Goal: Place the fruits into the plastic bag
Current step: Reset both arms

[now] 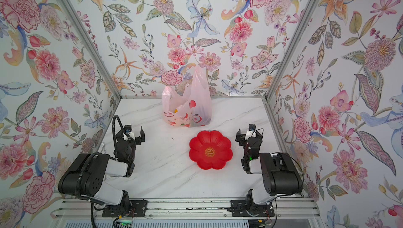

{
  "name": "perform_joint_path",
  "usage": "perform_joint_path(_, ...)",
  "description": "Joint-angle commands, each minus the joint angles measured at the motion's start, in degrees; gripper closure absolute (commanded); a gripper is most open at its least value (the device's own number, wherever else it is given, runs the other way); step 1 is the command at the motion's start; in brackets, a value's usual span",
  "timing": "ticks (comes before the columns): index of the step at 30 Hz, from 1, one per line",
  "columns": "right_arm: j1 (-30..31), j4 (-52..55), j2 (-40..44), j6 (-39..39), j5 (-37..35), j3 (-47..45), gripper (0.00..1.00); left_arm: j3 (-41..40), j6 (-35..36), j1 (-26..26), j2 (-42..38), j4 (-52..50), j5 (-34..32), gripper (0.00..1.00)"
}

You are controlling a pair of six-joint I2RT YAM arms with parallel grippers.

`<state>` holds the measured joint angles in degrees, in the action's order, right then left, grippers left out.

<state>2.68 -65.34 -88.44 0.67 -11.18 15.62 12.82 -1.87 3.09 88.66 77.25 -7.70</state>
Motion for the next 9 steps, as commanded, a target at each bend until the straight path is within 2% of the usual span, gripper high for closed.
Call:
perform_joint_path(1, 0.27, 0.48, -0.46, 0.22, -0.49, 0.65, 0.01, -0.41, 0.73, -0.37, 0.37, 1.85, 0.41, 0.01)
perform_joint_path(9, 0.16, 0.87, -0.37, 0.47, 0.28, 0.74, 0.01, -0.37, 0.73, -0.28, 0.37, 1.85, 0.40, 0.01)
